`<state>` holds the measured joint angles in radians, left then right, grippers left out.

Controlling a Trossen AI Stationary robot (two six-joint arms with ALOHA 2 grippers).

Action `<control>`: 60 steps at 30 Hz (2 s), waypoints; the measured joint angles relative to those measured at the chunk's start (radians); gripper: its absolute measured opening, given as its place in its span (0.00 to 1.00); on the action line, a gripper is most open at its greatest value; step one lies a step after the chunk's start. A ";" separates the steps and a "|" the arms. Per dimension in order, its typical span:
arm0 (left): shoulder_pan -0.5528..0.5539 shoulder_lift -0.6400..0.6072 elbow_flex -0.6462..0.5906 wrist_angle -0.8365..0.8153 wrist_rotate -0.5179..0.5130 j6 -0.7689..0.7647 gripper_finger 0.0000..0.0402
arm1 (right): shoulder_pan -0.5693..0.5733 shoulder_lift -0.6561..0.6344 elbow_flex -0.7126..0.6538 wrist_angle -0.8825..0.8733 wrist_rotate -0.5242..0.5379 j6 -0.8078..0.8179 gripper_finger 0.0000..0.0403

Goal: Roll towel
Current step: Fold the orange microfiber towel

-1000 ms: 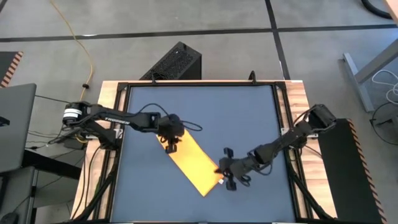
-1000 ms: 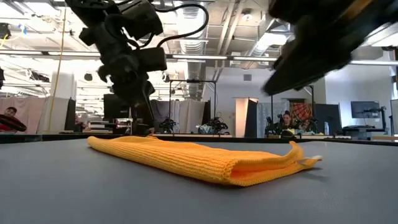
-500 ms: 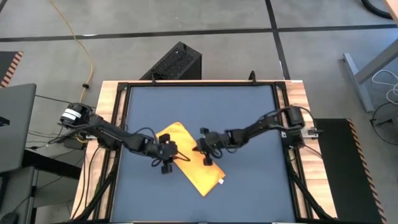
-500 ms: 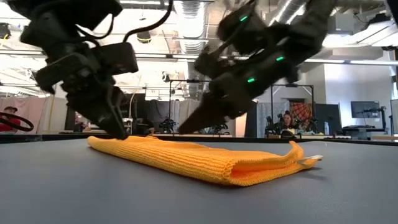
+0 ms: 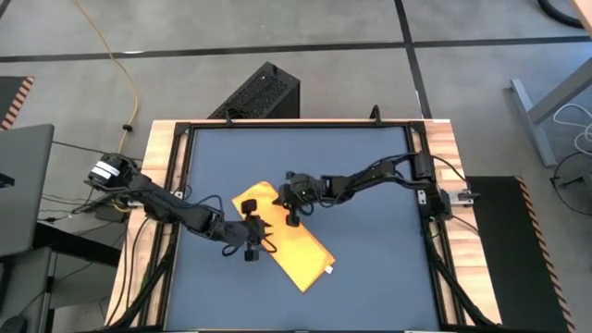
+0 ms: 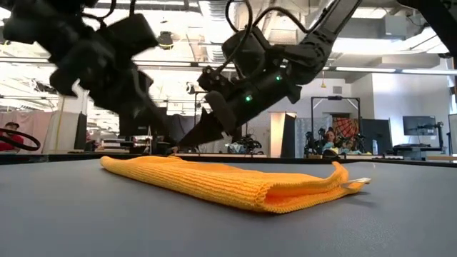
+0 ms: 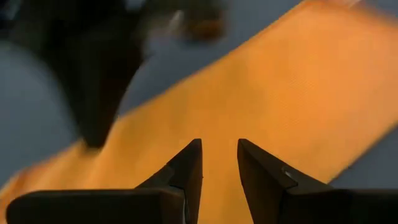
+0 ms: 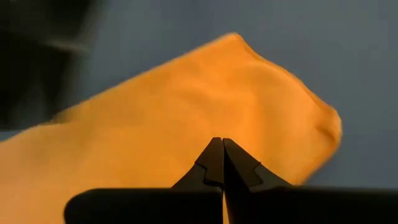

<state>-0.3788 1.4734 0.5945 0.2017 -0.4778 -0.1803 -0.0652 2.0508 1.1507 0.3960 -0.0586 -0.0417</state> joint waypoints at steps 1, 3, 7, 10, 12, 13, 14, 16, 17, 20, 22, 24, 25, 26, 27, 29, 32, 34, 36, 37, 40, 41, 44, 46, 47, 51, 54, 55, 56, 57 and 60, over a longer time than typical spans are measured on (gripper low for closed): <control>0.003 0.000 0.000 0.048 0.027 0.039 0.23 | -0.006 0.000 -0.005 0.000 0.000 0.015 0.04; 0.008 -0.001 0.000 0.143 0.081 0.116 0.23 | -0.012 0.011 -0.013 0.005 0.001 0.037 0.04; 0.009 -0.012 0.000 0.230 0.136 0.193 0.23 | -0.002 0.039 -0.014 0.007 0.010 0.055 0.04; -0.001 -0.024 0.000 0.220 0.171 0.226 0.23 | 0.016 0.052 -0.010 -0.029 0.050 0.085 0.04; -0.006 -0.032 0.000 0.203 0.189 0.249 0.23 | 0.030 0.060 -0.008 -0.067 0.119 0.102 0.04; -0.012 -0.044 -0.001 0.177 0.190 0.250 0.23 | 0.038 0.054 -0.008 -0.094 0.160 0.122 0.04; -0.016 -0.055 -0.001 0.166 0.191 0.248 0.23 | 0.046 0.048 -0.006 -0.130 0.197 0.141 0.04; -0.024 -0.080 0.002 0.124 0.206 0.239 0.23 | 0.060 0.034 -0.007 -0.186 0.248 0.187 0.04; -0.032 -0.099 0.001 0.084 0.211 0.235 0.23 | 0.065 0.027 -0.007 -0.218 0.263 0.213 0.04; -0.057 -0.147 0.000 0.006 0.202 0.215 0.23 | 0.079 0.008 -0.006 -0.319 0.324 0.317 0.04; -0.073 -0.183 -0.006 -0.012 0.176 0.204 0.23 | 0.088 0.000 -0.019 -0.378 0.383 0.403 0.04; -0.085 -0.208 -0.017 -0.008 0.157 0.202 0.23 | 0.100 -0.023 -0.064 -0.401 0.454 0.491 0.04; -0.092 -0.222 -0.025 -0.010 0.150 0.201 0.23 | 0.106 -0.040 -0.098 -0.403 0.494 0.542 0.04; -0.097 -0.234 -0.033 -0.011 0.148 0.199 0.23 | 0.114 -0.063 -0.134 -0.409 0.529 0.595 0.04; -0.100 -0.242 -0.041 0.002 0.145 0.197 0.23 | 0.122 -0.091 -0.173 -0.409 0.566 0.651 0.04; -0.101 -0.250 -0.067 0.053 0.136 0.195 0.23 | 0.144 -0.151 -0.251 -0.407 0.636 0.766 0.04; -0.096 -0.239 -0.104 0.164 0.129 0.197 0.23 | 0.190 -0.254 -0.355 -0.422 0.697 0.888 0.04; -0.086 -0.215 -0.119 0.264 0.145 0.203 0.23 | 0.221 -0.326 -0.405 -0.428 0.719 0.906 0.04; -0.074 -0.179 -0.125 0.345 0.186 0.222 0.23 | 0.248 -0.403 -0.424 -0.409 0.733 0.903 0.05; -0.069 -0.156 -0.125 0.385 0.212 0.230 0.23 | 0.259 -0.446 -0.426 -0.405 0.742 0.890 0.06; -0.052 -0.074 -0.108 0.493 0.282 0.266 0.23 | 0.295 -0.548 -0.427 -0.385 0.751 0.798 0.09; -0.046 -0.045 -0.097 0.510 0.301 0.282 0.23 | 0.309 -0.576 -0.429 -0.377 0.751 0.759 0.10; -0.039 0.041 -0.039 0.512 0.322 0.322 0.23 | 0.360 -0.677 -0.428 -0.353 0.742 0.664 0.11; -0.039 0.090 0.005 0.512 0.321 0.355 0.23 | 0.412 -0.723 -0.425 -0.362 0.741 0.640 0.12; -0.040 0.116 0.030 0.508 0.322 0.370 0.23 | 0.443 -0.735 -0.425 -0.379 0.741 0.636 0.12; -0.054 0.207 0.118 0.448 0.324 0.368 0.26 | 0.593 -0.727 -0.426 -0.390 0.738 0.635 0.13; -0.068 0.266 0.167 0.334 0.319 0.352 0.30 | 0.686 -0.672 -0.426 -0.393 0.752 0.634 0.13; -0.070 0.285 0.184 0.296 0.314 0.353 0.31 | 0.712 -0.647 -0.426 -0.394 0.776 0.629 0.13; -0.072 0.298 0.195 0.255 0.307 0.355 0.32 | 0.732 -0.621 -0.426 -0.394 0.812 0.626 0.13; -0.073 0.310 0.206 0.219 0.298 0.354 0.33 | 0.744 -0.595 -0.426 -0.392 0.856 0.630 0.13; -0.070 0.354 0.240 0.195 0.297 0.310 0.35 | 0.745 -0.514 -0.426 -0.398 0.959 0.667 0.13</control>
<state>-0.4490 1.8277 0.8343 0.3963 -0.1810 0.1298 0.6797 1.5368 0.7250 -0.0017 0.9002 0.6253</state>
